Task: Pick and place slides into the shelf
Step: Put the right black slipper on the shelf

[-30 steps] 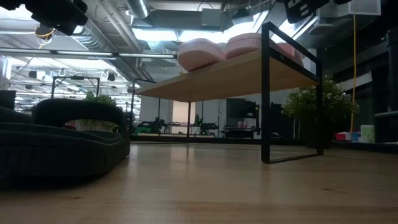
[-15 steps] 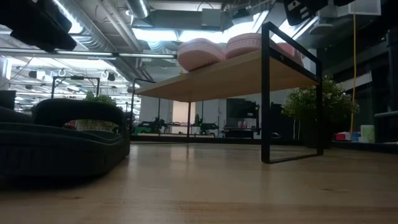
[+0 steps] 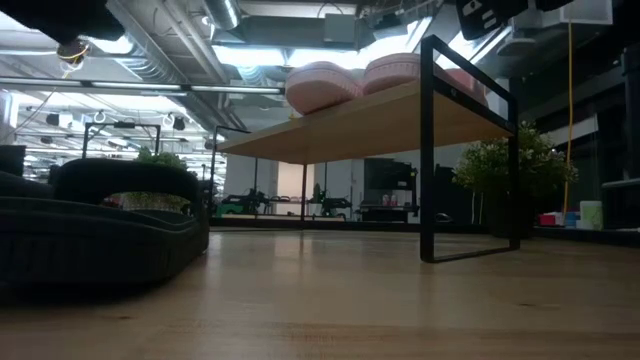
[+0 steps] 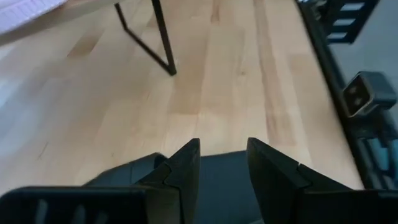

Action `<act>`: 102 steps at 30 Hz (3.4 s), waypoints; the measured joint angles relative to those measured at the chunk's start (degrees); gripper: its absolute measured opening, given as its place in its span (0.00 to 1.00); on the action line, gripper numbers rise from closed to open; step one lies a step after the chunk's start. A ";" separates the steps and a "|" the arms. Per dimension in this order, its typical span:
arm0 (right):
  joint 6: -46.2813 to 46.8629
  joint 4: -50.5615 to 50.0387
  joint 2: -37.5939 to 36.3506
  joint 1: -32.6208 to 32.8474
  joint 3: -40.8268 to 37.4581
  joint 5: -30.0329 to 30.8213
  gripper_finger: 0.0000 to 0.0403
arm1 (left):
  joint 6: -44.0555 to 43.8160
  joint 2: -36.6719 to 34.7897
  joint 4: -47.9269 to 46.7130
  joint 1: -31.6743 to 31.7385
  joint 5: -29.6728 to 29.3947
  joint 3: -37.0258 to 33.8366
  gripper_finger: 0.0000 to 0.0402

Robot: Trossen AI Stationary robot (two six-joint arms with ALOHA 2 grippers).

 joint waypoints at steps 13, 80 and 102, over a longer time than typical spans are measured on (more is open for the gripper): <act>-1.55 -2.06 0.00 0.00 0.00 -0.02 0.06 | -32.60 9.87 -24.40 -0.37 0.21 9.26 0.31; -1.33 -3.68 0.00 -0.02 0.00 -0.02 0.06 | -26.02 10.93 -37.06 6.88 6.14 6.75 0.09; -1.48 -3.31 -0.02 -1.56 -0.02 0.02 0.01 | -22.58 7.43 -50.50 6.86 -5.54 13.35 0.00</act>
